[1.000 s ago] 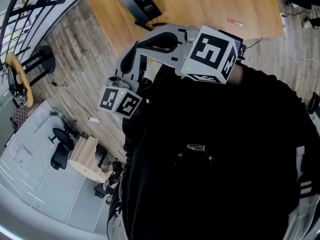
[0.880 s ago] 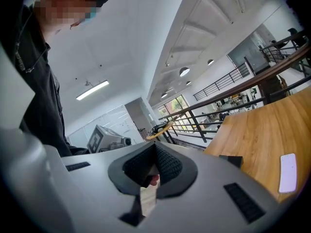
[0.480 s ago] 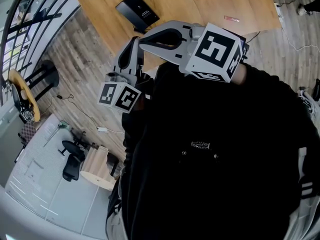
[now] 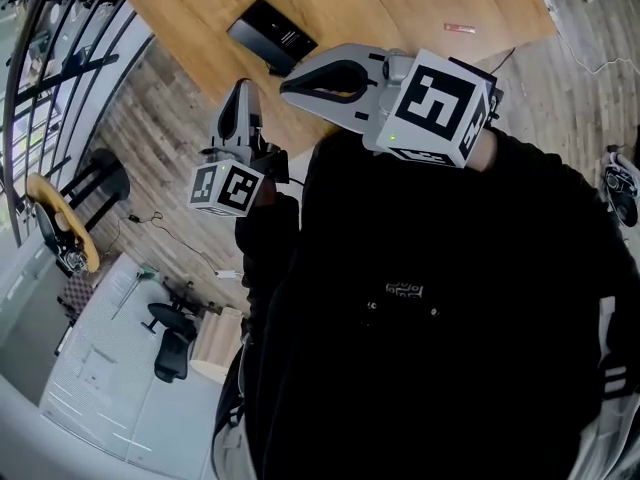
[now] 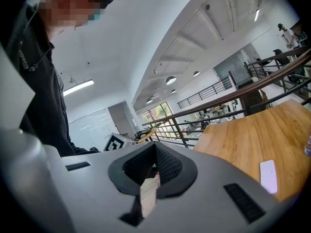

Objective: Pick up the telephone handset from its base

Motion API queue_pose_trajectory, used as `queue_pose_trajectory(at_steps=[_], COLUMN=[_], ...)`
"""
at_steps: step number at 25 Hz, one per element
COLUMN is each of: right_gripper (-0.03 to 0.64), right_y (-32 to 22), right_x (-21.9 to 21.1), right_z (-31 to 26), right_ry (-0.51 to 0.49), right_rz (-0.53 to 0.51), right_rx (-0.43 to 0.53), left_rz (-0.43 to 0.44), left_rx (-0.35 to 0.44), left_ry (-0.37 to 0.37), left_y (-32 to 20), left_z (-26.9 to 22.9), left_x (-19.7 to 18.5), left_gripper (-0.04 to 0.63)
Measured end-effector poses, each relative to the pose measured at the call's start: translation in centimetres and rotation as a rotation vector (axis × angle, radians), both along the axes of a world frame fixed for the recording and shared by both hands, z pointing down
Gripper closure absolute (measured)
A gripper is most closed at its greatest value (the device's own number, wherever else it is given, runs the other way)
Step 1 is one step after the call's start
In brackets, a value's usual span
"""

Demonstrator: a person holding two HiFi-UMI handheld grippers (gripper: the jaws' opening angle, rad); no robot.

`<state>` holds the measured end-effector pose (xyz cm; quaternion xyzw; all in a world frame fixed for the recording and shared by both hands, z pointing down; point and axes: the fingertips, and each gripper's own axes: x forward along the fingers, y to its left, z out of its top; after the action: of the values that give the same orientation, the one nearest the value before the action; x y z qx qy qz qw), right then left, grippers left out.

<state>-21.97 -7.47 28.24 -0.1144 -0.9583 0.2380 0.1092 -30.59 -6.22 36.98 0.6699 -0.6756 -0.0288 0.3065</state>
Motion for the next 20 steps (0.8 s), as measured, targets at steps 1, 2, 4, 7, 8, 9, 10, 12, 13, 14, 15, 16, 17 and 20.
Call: queue_pose_trajectory(at_steps=[1, 2, 4, 7, 8, 9, 10, 12, 13, 14, 15, 16, 17, 20], right_gripper=[0.598, 0.598, 0.598, 0.598, 0.598, 0.598, 0.598, 0.598, 0.598, 0.598, 0.598, 0.598, 0.598, 0.598], right_y=[-0.1, -0.1, -0.1, 0.1, 0.1, 0.0, 0.0, -0.1, -0.2, -0.2, -0.1, -0.1, -0.1, -0.2], right_x=[0.0, -0.1, -0.3, -0.5, -0.6, -0.6, -0.7, -0.7, -0.6, -0.7, -0.7, -0.9, -1.0, -1.2], right_z=[0.2, 0.2, 0.3, 0.6, 0.7, 0.8, 0.9, 1.1, 1.3, 1.5, 1.7, 1.9, 2.1, 2.5], right_ry=[0.006, 0.009, 0.008, 0.018, 0.025, 0.03, 0.031, 0.034, 0.039, 0.044, 0.05, 0.056, 0.061, 0.074], right_rz=[0.005, 0.009, 0.007, 0.007, 0.01, 0.012, 0.016, 0.026, 0.031, 0.036, 0.04, 0.044, 0.047, 0.058], right_rx=[-0.006, -0.011, -0.004, -0.001, -0.003, -0.004, -0.005, -0.008, -0.011, -0.014, -0.017, -0.018, -0.018, -0.023], left_rz=[-0.003, -0.004, 0.003, 0.029, 0.034, 0.035, 0.03, 0.018, 0.015, 0.015, 0.019, 0.026, 0.035, 0.055], left_rx=[-0.005, -0.011, -0.026, -0.051, -0.053, -0.048, -0.036, -0.011, -0.007, -0.011, -0.019, -0.027, -0.034, -0.055], left_ry=[-0.002, -0.002, 0.005, 0.006, 0.005, 0.011, 0.025, 0.071, 0.092, 0.105, 0.113, 0.119, 0.124, 0.133], left_y=[0.1, 0.2, 0.3, 0.1, 0.0, -0.1, -0.2, -0.3, -0.3, -0.3, -0.2, -0.2, -0.1, 0.0], left_z=[0.7, 1.3, 2.5, 4.0, 4.3, 4.5, 4.7, 5.0, 5.3, 5.8, 6.3, 6.9, 7.5, 9.4], left_x=[-0.5, -0.9, -1.6, -2.3, -2.6, -2.9, -3.2, -3.6, -3.7, -3.8, -3.9, -4.0, -4.2, -4.5], left_gripper=[0.597, 0.597, 0.597, 0.597, 0.597, 0.597, 0.597, 0.597, 0.597, 0.597, 0.597, 0.597, 0.597, 0.577])
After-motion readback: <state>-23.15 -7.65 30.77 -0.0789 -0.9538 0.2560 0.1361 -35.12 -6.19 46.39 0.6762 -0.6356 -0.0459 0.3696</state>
